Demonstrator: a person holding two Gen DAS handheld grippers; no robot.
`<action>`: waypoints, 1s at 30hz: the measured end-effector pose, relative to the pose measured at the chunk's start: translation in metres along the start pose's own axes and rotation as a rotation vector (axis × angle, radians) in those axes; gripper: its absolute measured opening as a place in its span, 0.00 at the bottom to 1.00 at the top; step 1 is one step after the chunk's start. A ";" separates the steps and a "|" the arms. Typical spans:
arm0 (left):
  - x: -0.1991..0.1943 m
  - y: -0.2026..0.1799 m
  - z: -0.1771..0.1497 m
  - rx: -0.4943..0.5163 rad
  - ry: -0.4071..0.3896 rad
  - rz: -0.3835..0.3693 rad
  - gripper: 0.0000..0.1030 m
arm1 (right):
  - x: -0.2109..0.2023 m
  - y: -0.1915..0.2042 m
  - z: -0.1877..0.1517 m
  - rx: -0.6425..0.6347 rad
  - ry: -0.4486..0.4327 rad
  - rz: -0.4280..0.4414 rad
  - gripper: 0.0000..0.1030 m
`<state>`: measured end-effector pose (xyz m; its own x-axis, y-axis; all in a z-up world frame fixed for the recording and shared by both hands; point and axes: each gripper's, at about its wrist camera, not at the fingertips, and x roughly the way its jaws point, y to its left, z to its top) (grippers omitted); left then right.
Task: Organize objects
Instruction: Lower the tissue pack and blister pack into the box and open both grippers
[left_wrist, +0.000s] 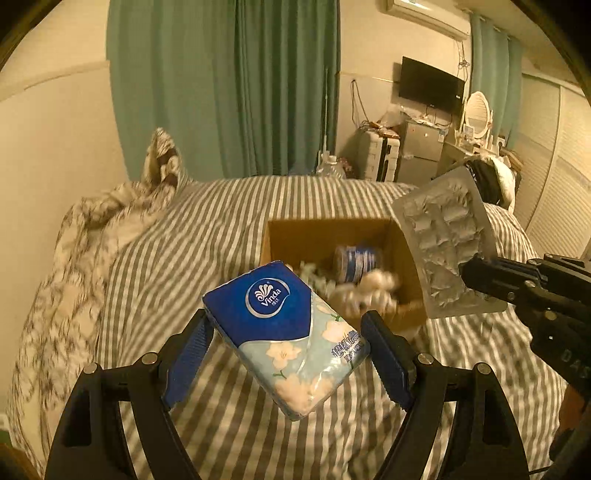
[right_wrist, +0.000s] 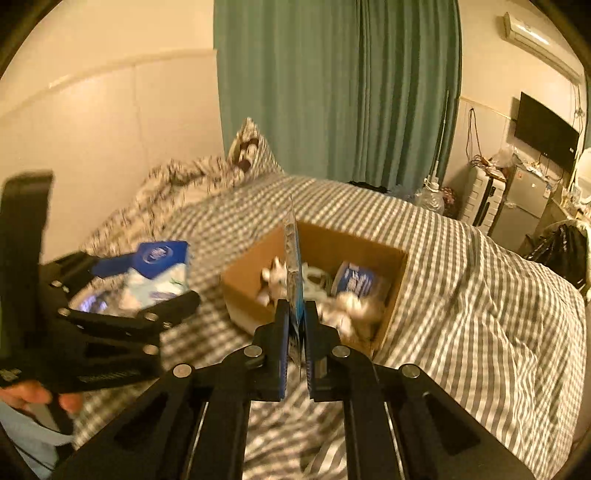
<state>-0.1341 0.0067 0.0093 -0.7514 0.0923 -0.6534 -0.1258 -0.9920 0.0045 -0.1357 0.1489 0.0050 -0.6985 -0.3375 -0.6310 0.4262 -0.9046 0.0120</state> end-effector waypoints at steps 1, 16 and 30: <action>0.005 -0.003 0.008 0.009 -0.004 0.002 0.81 | 0.002 -0.005 0.007 0.010 -0.006 0.009 0.07; 0.127 -0.010 0.079 0.022 0.030 -0.029 0.81 | 0.090 -0.078 0.062 0.082 0.063 0.061 0.07; 0.193 -0.003 0.054 0.019 0.123 -0.040 0.83 | 0.163 -0.100 0.023 0.143 0.180 0.138 0.10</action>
<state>-0.3135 0.0323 -0.0755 -0.6607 0.1191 -0.7411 -0.1672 -0.9859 -0.0093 -0.3053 0.1786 -0.0811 -0.5201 -0.4203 -0.7435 0.4163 -0.8849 0.2089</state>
